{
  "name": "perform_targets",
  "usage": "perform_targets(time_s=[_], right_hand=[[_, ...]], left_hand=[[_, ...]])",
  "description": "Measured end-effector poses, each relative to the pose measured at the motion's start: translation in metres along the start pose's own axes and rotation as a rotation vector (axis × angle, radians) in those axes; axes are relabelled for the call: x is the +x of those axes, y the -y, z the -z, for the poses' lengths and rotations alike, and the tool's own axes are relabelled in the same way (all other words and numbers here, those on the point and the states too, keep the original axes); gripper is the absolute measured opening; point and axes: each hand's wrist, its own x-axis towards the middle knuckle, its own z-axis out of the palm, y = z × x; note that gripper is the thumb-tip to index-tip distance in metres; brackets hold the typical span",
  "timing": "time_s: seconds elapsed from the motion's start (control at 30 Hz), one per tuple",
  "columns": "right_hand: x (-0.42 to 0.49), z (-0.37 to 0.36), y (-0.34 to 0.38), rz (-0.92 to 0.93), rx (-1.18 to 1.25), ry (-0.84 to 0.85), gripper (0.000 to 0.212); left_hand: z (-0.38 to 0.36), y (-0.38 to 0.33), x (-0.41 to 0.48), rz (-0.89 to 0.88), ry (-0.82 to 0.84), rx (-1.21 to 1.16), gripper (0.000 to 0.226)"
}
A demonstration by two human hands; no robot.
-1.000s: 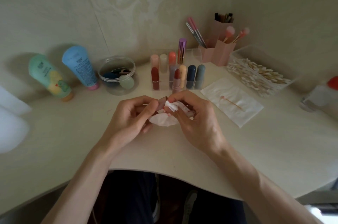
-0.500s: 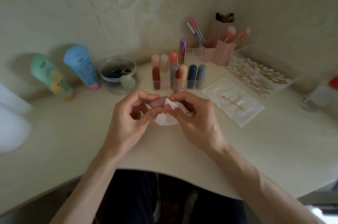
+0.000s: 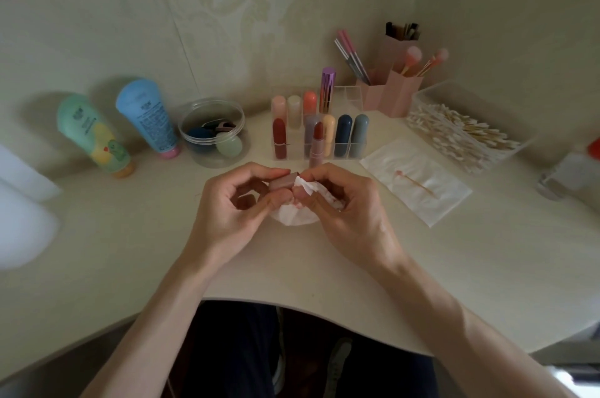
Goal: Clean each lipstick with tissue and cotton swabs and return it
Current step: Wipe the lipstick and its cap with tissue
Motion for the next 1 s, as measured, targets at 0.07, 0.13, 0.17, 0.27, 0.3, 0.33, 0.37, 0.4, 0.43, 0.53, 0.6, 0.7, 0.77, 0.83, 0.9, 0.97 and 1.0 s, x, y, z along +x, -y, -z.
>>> perform_targets(time_s=[0.07,0.13,0.17,0.27,0.3,0.33,0.37,0.4,0.43,0.53,0.6,0.7,0.77,0.83,0.9,0.97,1.0], right_hand=[[0.001,0.000,0.001,0.005,-0.003,-0.012,0.008],[0.001,0.002,0.000,0.022,-0.025,-0.018,0.011],[0.001,0.002,0.000,0.030,-0.036,-0.014,0.011],[0.000,0.000,-0.001,0.020,-0.037,0.000,0.009],[-0.001,0.000,-0.001,0.008,-0.019,0.003,0.008],[-0.001,0.000,0.000,-0.001,0.004,0.005,0.006],[-0.001,0.000,0.001,-0.004,0.026,0.005,0.005],[-0.001,0.001,0.002,-0.005,0.038,0.003,0.005],[0.000,0.001,0.002,-0.003,0.035,-0.003,0.006],[0.000,0.002,0.002,0.010,-0.012,-0.020,0.009],[-0.001,0.001,0.002,0.011,-0.019,-0.017,0.009],[-0.002,0.000,0.003,0.001,0.033,-0.002,0.009],[-0.002,0.000,0.003,-0.014,0.053,-0.005,0.010],[-0.002,0.000,0.004,-0.020,0.051,-0.007,0.009],[-0.001,0.000,0.005,-0.017,0.052,-0.002,0.007],[-0.001,0.001,0.006,-0.008,0.055,-0.002,0.005],[-0.001,0.001,0.006,-0.002,0.054,-0.004,0.006]], left_hand=[[-0.003,-0.002,0.000,0.047,0.033,-0.052,0.025],[-0.004,-0.005,0.001,0.136,0.061,-0.116,0.024],[-0.004,-0.005,0.000,0.158,0.064,-0.134,0.023],[-0.003,-0.003,0.000,0.081,0.042,-0.070,0.020],[-0.002,-0.001,0.000,0.050,0.029,-0.050,0.022],[-0.001,0.000,0.000,0.035,0.012,-0.047,0.024],[-0.001,0.001,0.001,0.031,0.002,-0.054,0.025],[-0.001,0.000,0.001,0.039,0.010,-0.064,0.026],[-0.001,-0.001,0.001,0.062,0.030,-0.077,0.026],[-0.004,-0.007,-0.001,0.154,0.106,-0.167,0.025],[-0.005,-0.008,-0.001,0.120,0.093,-0.152,0.022],[-0.002,-0.007,0.000,0.026,0.069,-0.060,0.023],[-0.001,-0.006,0.000,0.024,0.061,-0.070,0.026],[-0.002,-0.006,0.000,0.044,0.064,-0.101,0.027],[-0.003,-0.008,0.000,0.062,0.068,-0.120,0.027],[-0.004,-0.009,-0.001,0.129,0.057,-0.168,0.025],[-0.004,-0.010,-0.002,0.169,0.052,-0.193,0.026]])
